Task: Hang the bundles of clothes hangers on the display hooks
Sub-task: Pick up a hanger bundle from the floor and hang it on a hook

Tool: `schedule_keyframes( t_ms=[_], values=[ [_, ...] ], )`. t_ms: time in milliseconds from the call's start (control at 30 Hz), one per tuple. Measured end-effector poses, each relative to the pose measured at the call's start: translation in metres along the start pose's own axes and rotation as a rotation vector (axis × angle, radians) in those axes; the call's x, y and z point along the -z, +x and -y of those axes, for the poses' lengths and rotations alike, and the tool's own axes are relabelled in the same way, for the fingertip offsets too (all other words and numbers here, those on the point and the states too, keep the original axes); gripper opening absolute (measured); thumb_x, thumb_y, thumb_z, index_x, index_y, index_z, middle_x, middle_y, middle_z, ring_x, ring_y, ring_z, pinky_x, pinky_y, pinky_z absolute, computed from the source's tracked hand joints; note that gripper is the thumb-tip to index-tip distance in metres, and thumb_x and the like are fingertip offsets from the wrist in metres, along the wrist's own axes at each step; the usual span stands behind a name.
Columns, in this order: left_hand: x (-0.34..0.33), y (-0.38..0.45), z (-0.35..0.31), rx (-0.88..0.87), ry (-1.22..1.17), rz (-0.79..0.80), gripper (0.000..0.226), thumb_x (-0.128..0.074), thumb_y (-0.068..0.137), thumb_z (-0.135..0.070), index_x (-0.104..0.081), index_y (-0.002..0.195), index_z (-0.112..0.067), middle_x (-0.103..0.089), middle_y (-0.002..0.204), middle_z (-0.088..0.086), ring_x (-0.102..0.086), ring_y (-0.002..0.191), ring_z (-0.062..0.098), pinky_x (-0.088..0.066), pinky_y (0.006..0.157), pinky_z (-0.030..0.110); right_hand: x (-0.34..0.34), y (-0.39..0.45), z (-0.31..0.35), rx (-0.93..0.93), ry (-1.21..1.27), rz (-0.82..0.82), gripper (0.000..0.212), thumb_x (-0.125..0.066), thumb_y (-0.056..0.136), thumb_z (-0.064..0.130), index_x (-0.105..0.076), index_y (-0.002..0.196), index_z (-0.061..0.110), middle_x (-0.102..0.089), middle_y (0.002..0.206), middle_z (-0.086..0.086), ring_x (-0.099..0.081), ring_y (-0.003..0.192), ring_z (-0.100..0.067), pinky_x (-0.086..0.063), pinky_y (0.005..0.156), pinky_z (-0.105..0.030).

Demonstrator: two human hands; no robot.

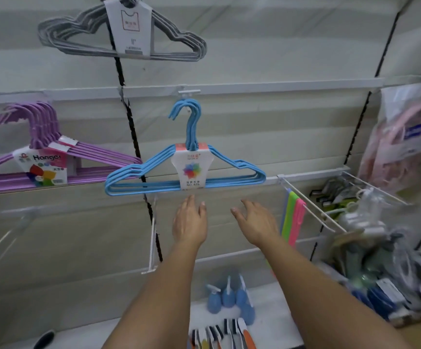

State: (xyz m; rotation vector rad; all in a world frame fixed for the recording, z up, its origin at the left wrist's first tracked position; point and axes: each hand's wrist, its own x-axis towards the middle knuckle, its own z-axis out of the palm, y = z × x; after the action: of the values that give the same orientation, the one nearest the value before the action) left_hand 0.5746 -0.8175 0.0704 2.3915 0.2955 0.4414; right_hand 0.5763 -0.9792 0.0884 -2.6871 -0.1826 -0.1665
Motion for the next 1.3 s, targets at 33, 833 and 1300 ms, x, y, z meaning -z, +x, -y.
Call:
schedule_keyframes(
  t_ms=[33, 833, 1300],
  values=[
    [-0.003, -0.006, 0.002, -0.008, 0.005, 0.027, 0.052, -0.030, 0.102, -0.037, -0.029, 0.148, -0.012, -0.030, 0.154, 0.007, -0.030, 0.140, 0.024, -0.026, 0.113, 0.038, -0.003, -0.010, -0.004, -0.025, -0.002, 0.003, 0.056, -0.034, 0.099, 0.048, -0.039, 0.142, 0.013, -0.045, 0.143, -0.012, -0.041, 0.131, -0.028, -0.031, 0.106, -0.036],
    [-0.174, -0.213, -0.079, -0.437, 0.044, 0.683, 0.049, -0.030, 0.102, -0.039, -0.044, 0.139, -0.011, -0.048, 0.140, 0.011, -0.045, 0.127, 0.029, -0.037, 0.101, 0.038, -0.012, -0.276, -0.211, -0.814, 0.071, -0.142, 0.053, -0.032, 0.098, 0.052, -0.046, 0.136, 0.017, -0.053, 0.136, -0.007, -0.051, 0.123, -0.026, -0.042, 0.096, -0.038],
    [-0.302, -0.376, -0.225, -0.683, 0.052, 0.943, 0.049, -0.031, 0.100, -0.042, -0.045, 0.137, -0.013, -0.051, 0.138, 0.010, -0.047, 0.125, 0.028, -0.041, 0.100, 0.040, 0.061, -0.429, -0.383, -1.174, 0.067, -0.250, 0.051, -0.032, 0.099, 0.050, -0.048, 0.133, 0.016, -0.052, 0.135, -0.012, -0.051, 0.122, -0.029, -0.042, 0.094, -0.036]
  ],
)
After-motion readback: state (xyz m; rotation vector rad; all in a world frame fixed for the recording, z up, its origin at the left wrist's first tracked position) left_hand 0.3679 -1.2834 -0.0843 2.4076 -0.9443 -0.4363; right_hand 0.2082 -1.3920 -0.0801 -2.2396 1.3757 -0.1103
